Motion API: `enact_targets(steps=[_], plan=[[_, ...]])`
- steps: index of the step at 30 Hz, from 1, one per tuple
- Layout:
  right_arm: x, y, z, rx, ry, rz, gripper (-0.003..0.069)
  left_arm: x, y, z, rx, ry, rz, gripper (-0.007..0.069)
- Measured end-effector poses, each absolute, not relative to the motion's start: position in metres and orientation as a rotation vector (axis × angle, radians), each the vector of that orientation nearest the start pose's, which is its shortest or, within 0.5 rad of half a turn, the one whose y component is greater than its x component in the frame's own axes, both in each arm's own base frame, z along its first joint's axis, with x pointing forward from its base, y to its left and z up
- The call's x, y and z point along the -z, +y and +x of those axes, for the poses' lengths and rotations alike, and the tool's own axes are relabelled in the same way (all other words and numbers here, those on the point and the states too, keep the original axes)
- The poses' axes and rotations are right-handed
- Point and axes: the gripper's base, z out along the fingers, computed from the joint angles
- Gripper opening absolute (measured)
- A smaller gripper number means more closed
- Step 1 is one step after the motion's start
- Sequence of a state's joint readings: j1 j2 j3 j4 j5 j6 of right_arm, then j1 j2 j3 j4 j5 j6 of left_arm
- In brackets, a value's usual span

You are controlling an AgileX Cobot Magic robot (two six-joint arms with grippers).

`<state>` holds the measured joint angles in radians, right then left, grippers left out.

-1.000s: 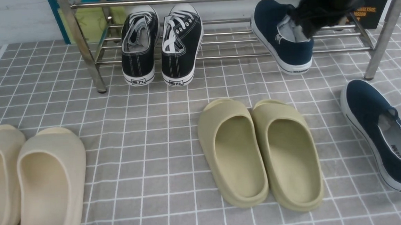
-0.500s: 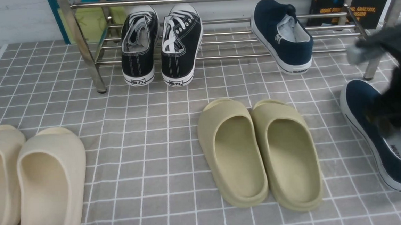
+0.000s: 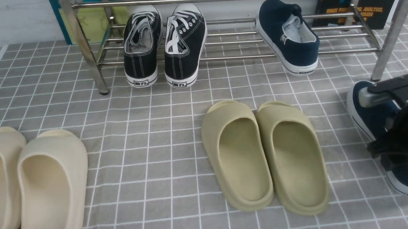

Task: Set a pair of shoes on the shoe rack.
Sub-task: Use the right arm to grab the shoe closest to it, then use the right arm to put a shoe into the shoe rack

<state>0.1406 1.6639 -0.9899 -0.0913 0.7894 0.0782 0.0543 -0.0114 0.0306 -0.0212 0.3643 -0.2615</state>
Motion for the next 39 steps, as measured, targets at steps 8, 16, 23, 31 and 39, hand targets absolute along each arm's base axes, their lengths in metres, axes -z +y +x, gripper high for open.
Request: enact_targets(steps=[8,16,23,31,39], plan=[[-0.182,0.037,0.304,0.082,3.000,-0.183,0.0159,-0.171,0.002,0.053,0.164,1.845,-0.307,0.0238],[-0.254,0.039,0.304,0.041,2.892,-0.213,0.0036,-0.171,0.002,0.053,0.164,1.845,-0.307,0.0238],[-0.282,0.046,0.331,-0.014,2.790,-0.242,0.0036,-0.171,0.002,0.053,0.164,1.845,-0.307,0.0238],[-0.275,0.055,0.392,-0.011,2.773,-0.278,0.0036,-0.171,0.002,0.053,0.164,1.845,-0.307,0.0238],[-0.270,0.062,0.453,0.011,2.687,-0.299,0.0036,-0.171,0.002,0.053,0.164,1.845,-0.307,0.0238]])
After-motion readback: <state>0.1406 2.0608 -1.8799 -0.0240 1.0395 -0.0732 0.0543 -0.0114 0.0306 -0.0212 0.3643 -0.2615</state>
